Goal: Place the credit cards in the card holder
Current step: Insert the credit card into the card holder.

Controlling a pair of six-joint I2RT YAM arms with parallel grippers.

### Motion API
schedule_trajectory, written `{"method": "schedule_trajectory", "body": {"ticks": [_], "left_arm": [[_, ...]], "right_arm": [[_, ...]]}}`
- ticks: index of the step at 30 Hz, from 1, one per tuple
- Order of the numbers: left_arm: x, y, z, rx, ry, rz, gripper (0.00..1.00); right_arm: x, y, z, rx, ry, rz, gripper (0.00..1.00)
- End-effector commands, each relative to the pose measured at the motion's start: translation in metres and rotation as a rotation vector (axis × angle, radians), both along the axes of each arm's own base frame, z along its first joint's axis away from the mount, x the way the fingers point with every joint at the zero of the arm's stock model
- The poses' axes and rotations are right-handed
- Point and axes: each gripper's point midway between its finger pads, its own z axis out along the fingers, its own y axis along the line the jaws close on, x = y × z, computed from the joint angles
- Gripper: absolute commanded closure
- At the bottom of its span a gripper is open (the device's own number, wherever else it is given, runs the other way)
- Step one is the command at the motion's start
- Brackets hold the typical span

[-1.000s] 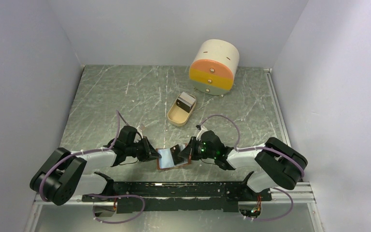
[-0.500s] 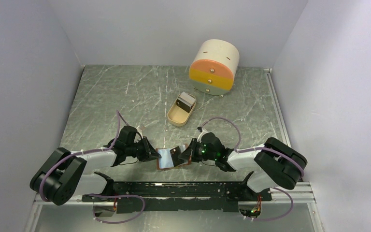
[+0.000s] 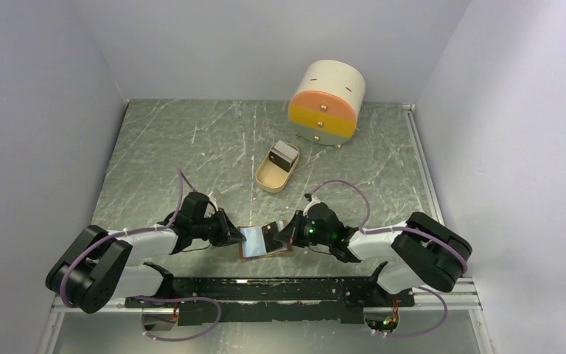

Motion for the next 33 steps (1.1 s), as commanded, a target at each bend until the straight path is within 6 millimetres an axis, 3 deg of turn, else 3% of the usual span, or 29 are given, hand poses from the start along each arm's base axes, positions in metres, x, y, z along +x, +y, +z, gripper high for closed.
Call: {"method": "schedule_trajectory", "body": {"ticks": [1,13,33], "left_arm": [[0.003,0.004,-0.003,0.023,-0.01,0.014,0.84],[0.003,0.004,-0.004,0.025,-0.009,0.014,0.84],[0.001,0.004,-0.002,0.015,-0.01,0.011,0.84]], "right_arm": [[-0.002,-0.017,-0.017,-0.082,0.014,-0.045,1.0],[-0.016,0.005,-0.009,0.024,-0.013,0.077,1.0],[-0.008,0.013,-0.006,0.086,0.003,0.029,1.0]]}}
